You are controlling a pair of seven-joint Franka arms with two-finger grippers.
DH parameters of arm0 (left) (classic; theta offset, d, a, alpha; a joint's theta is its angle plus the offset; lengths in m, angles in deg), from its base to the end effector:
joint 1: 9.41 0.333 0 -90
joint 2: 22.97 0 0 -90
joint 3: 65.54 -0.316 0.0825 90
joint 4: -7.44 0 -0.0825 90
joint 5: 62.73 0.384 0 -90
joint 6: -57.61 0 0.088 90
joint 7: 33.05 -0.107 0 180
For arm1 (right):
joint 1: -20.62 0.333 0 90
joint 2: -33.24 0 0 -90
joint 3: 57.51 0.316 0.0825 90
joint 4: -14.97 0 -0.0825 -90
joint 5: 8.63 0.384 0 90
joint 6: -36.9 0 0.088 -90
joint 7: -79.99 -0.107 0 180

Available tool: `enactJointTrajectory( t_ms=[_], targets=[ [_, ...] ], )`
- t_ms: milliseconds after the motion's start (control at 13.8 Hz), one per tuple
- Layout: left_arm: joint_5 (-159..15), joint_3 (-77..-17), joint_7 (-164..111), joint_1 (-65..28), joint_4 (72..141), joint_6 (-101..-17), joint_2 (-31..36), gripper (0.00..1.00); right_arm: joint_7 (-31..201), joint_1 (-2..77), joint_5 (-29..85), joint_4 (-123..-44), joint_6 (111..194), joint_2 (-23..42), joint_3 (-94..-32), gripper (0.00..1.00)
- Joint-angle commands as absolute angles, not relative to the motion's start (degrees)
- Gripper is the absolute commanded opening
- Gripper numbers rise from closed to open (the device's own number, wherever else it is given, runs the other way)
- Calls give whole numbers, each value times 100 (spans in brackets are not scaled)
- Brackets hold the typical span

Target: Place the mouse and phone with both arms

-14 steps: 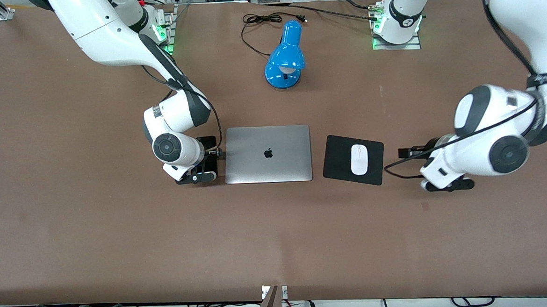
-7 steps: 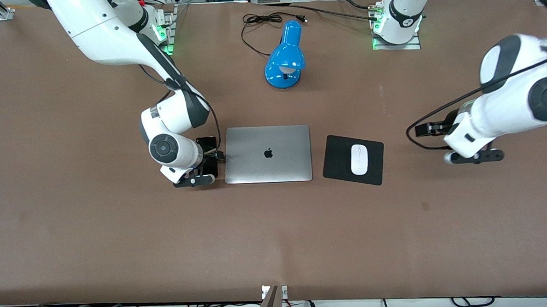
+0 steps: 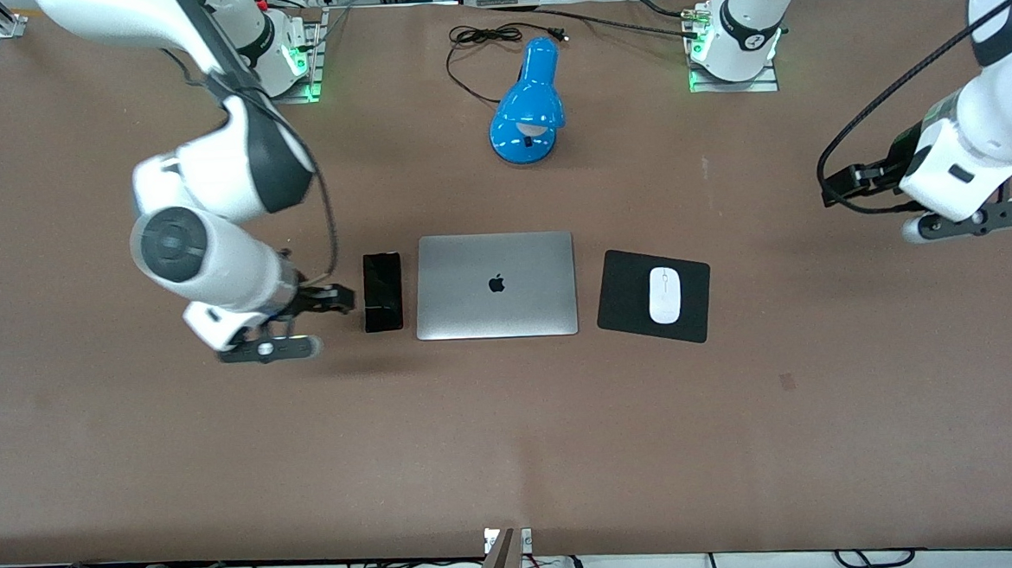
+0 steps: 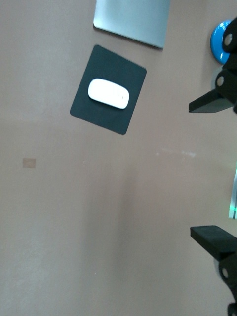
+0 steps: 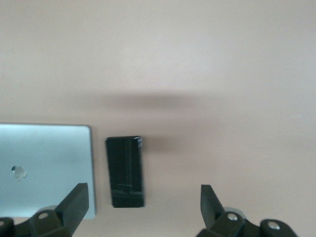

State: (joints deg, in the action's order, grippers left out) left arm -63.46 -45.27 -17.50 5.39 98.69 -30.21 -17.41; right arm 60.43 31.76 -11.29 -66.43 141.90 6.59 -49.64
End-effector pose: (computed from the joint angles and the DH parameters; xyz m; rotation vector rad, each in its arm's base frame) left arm 0.5707 -0.0475 0.5598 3.1020 0.2727 -0.2447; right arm 0.6566 0.2055 0.4286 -3.1404 0.0148 0.0814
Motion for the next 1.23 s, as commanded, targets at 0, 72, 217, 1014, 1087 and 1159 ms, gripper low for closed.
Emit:
enactJointTrajectory(
  t_ms=[0, 72, 217, 1014, 1087, 1159],
  targets=[
    [-6704, -5490, -1977, -167, 9920, -3124, -1831, 100, 6118, 2810, -1232, -5905, 13457, 696, -4916, 100],
    [-6660, -5482, -2213, -211, 9946, -3168, -1848, 100, 6118, 2643, -1249, -5720, 13211, 766, -4917, 100],
    [-6660, -5639, -2906, -335, 9972, -3107, -1892, 100, 6109, 2388, -1241, -5596, 12981, 993, -4925, 100],
    [-6660, -5561, -2980, -247, 9920, -2712, -2103, 100, 8096, 2009, -845, -5964, 12962, 1944, -5919, 100],
    [-6660, -5561, -2962, -247, 9885, -2711, -2112, 100, 8096, 2018, -871, -6113, 12997, 2049, -5918, 100],
    [-6669, -5561, -2971, -238, 9893, -2703, -2121, 100, 8104, 2026, -924, -6358, 13102, 2189, -5927, 100]
  ],
)
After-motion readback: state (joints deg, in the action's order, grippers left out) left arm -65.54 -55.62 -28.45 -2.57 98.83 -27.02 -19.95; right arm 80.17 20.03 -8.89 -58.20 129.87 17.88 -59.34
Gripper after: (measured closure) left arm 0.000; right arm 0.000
